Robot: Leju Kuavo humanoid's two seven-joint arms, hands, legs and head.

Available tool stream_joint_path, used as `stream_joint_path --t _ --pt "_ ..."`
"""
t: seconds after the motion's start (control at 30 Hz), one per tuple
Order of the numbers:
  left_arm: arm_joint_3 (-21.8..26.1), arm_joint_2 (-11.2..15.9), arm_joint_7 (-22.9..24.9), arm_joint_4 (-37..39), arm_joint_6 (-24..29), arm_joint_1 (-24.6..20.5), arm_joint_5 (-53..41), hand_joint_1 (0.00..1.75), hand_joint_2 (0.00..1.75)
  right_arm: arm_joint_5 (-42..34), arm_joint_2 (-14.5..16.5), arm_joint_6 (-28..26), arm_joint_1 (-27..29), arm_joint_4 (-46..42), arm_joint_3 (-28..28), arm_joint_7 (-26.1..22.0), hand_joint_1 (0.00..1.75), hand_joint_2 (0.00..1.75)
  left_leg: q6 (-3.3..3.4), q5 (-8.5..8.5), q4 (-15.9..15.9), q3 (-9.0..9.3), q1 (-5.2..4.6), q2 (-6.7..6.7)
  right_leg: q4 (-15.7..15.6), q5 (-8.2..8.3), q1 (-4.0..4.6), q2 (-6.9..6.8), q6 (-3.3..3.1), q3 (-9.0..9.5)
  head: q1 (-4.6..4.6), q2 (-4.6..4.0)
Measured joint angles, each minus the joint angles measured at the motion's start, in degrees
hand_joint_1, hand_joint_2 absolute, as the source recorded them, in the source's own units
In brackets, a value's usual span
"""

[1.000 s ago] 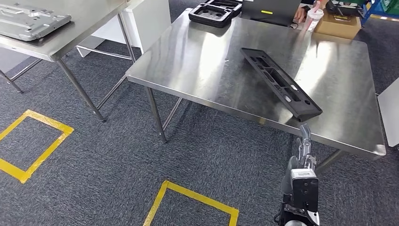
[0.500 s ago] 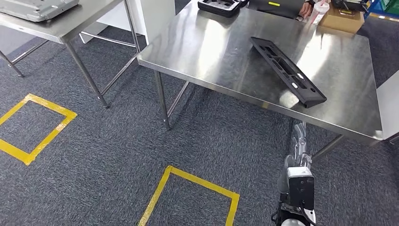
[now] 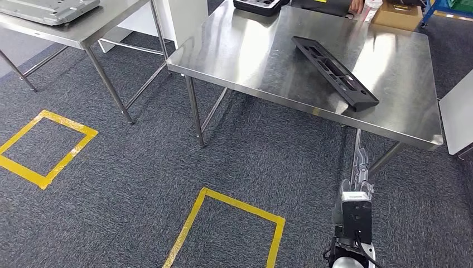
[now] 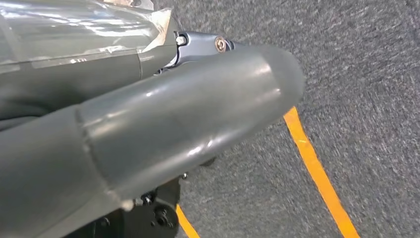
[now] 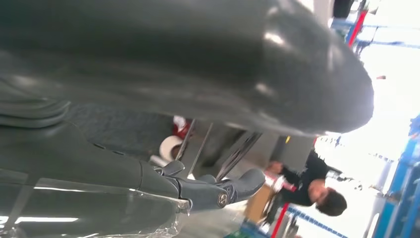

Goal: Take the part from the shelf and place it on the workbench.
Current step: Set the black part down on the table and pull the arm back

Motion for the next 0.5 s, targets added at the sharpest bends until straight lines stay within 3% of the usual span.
stream_joint_path --t 0.07,0.1,0.13,0.17,0.2,0.23,0.27,0.33,0.4,0.43,0.5 --pt "-0.17 0.37 0.01 0.16 0.0 0.06 -0.53 0.0 0.0 0.76 -0.03 -0.77 -0.09 0.85 -0.51 0.89 0.0 0.0 -1.02 -4.63 7.38 -2.19 0.65 -0.07 0.41 0.38 -0.11 -0.6 -0.13 -0.69 -0.24 0.0" --pt "-0.28 0.58 0.01 0.26 0.0 0.08 -0.78 0.0 0.0 1.21 -0.04 -0.92 -0.16 1.31 -0.92 1.42 0.0 0.0 -1.52 -5.47 10.25 -2.86 1.07 -0.04 0.76 0.44 -0.23 -1.03 -0.02 -1.08 -0.24 0.0" --pt "-0.44 0.77 0.01 0.37 0.0 0.1 -1.05 0.0 0.0 1.63 -0.04 -1.01 -0.28 1.76 -1.42 1.93 0.0 0.0 -1.99 -5.24 11.39 -2.74 1.48 0.05 1.25 0.46 -0.41 -1.49 0.07 -1.41 -0.27 0.0" --pt "-0.6 0.95 0.01 0.5 0.0 0.11 -1.31 0.0 0.0 1.94 -0.03 -1.02 -0.46 2.16 -1.93 2.38 0.0 0.0 -2.44 -4.09 10.22 -1.56 1.91 0.3 1.86 0.36 -0.66 -1.94 0.27 -1.79 -0.3 0.0" --pt "-0.81 1.11 0.01 0.62 0.0 0.1 -1.6 0.0 0.0 2.16 -0.01 -1.02 -0.66 2.46 -2.49 2.7 0.0 0.0 -2.92 -2.55 6.99 0.58 2.32 0.96 2.66 0.15 -0.92 -2.35 0.6 -2.16 -0.31 0.0" --pt "-1.05 1.18 0.01 0.82 -0.01 0.06 -1.89 0.0 0.0 2.35 0.0 -1.02 -0.85 2.67 -3.09 2.92 0.0 0.0 -3.39 -1.81 3.52 2.71 2.44 2.17 3.44 -0.13 -1.0 -2.73 1.04 -2.59 -0.43 0.0" --pt "-1.28 1.35 0.02 1.05 -0.01 0.02 -2.19 0.0 0.0 2.55 0.02 -1.02 -0.96 2.82 -3.72 3.12 0.0 0.0 -3.44 -1.18 0.91 4.19 2.38 3.21 4.23 -0.46 -0.97 -3.14 1.57 -3.21 -0.65 0.0" --pt "-1.74 1.66 0.09 1.58 -0.02 0.03 -2.74 0.0 0.0 2.99 0.11 -1.02 -0.96 2.94 -4.94 3.33 0.0 0.0 -2.68 -1.65 -0.62 4.58 1.91 4.08 5.31 -0.88 -0.42 -3.96 2.37 -3.96 -0.79 0.0" --pt "-2.11 2.05 0.16 1.92 -0.02 0.12 -3.13 0.0 0.0 3.27 0.27 -1.02 -0.83 2.95 -6.0 3.42 0.0 0.0 -1.32 -1.53 -0.62 3.9 1.7 2.88 5.81 -1.11 -0.12 -4.75 2.99 -4.23 -0.53 0.0" --pt "-2.3 2.18 0.17 2.05 -0.02 0.13 -3.29 0.0 0.0 3.32 0.33 -1.02 -0.73 2.92 -6.49 3.44 0.0 0.0 -0.72 -1.32 -0.73 3.69 1.59 2.3 6.41 -1.59 -0.29 -4.32 3.19 -4.55 -0.47 0.0" --pt "-2.59 2.37 0.16 2.22 -0.02 0.07 -3.59 0.0 0.0 3.61 0.42 -1.06 -0.31 2.75 -7.37 3.44 0.0 0.0 0.36 -0.69 -1.03 3.26 1.52 1.17 10.52 -4.15 -0.63 -2.05 3.05 -6.47 -0.29 0.0"
